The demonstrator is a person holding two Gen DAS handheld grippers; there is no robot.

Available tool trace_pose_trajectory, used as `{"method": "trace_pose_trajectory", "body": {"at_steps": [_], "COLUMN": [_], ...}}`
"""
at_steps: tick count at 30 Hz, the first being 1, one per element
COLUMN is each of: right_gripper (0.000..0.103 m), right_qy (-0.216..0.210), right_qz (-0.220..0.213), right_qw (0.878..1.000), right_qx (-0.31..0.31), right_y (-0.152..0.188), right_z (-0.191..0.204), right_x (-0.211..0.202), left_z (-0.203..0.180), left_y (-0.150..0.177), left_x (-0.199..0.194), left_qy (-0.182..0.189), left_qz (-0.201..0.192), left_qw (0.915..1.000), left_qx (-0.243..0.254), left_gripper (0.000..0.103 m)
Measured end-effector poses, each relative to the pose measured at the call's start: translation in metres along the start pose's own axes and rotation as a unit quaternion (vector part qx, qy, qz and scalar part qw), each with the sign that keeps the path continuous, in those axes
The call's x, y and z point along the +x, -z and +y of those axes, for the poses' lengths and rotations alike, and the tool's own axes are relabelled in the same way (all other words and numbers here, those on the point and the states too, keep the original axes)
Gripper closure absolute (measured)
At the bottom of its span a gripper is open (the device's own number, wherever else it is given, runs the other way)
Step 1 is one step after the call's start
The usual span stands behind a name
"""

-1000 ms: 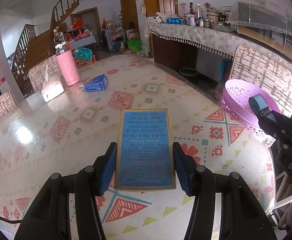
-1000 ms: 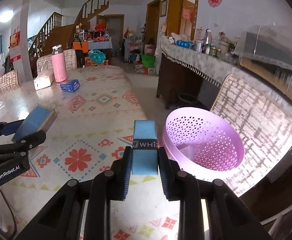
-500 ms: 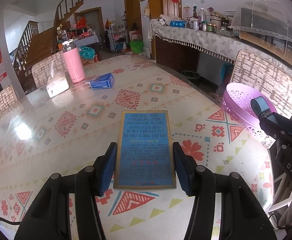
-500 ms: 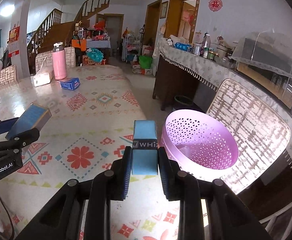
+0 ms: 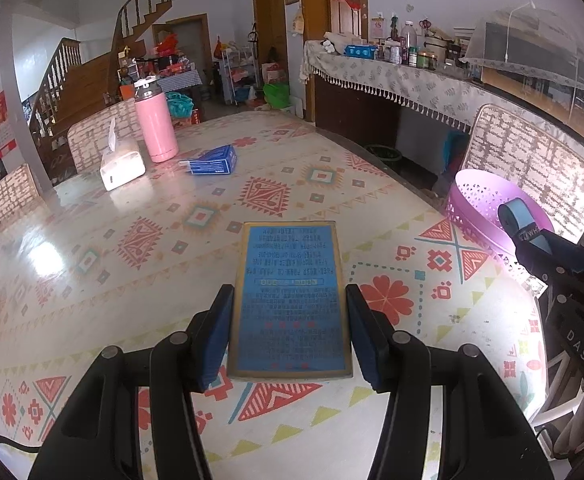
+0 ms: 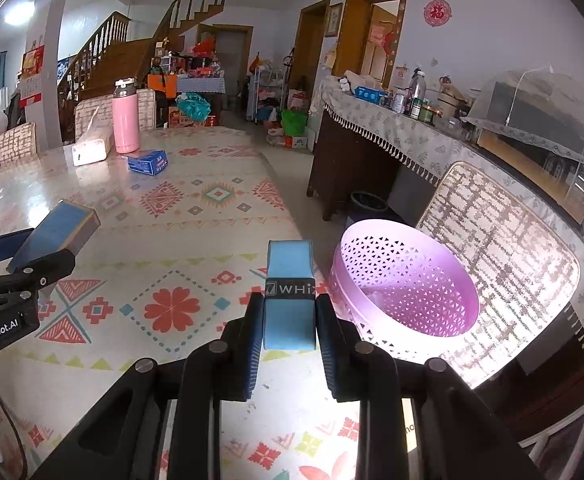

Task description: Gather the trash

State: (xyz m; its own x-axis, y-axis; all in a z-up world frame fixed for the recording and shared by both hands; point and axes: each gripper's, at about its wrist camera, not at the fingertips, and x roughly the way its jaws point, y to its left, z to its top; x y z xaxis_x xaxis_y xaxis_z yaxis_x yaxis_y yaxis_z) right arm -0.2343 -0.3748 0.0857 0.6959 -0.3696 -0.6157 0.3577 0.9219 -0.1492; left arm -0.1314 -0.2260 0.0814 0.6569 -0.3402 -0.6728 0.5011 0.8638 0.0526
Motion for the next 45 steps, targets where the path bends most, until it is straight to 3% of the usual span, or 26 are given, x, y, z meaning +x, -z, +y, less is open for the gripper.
{"method": "trace_pose_trajectory", "body": {"at_steps": [34,40,45], "right_gripper": [0.075,0.075,0.075], "right_qy": [-0.010,-0.004,-0.008], "right_qz": [0.024,0.020,0.018], "right_qw": [0.999,0.999,0.998], "right_qx": [0.020,0.027,0.054], "right_y": [0.006,-0.001,-0.013], "right_z": [-0.019,-0.034,-0.068], "right_x": [0.026,0.029,0.033], "left_z": [-0.027,-0.040,-0.060], "left_y": [-0.007,-0.021,-0.048], "left_x": [0.025,0.031,0.037], "left_qy": [-0.017,-0.005,0.020], "left_qz": [0.028,0.025,0.012], "left_qw": [0.9992,0.9990,0.9984], "left_qx": [0.024,0.038,0.051], "left_gripper": [0.050,0.050,0.050]}}
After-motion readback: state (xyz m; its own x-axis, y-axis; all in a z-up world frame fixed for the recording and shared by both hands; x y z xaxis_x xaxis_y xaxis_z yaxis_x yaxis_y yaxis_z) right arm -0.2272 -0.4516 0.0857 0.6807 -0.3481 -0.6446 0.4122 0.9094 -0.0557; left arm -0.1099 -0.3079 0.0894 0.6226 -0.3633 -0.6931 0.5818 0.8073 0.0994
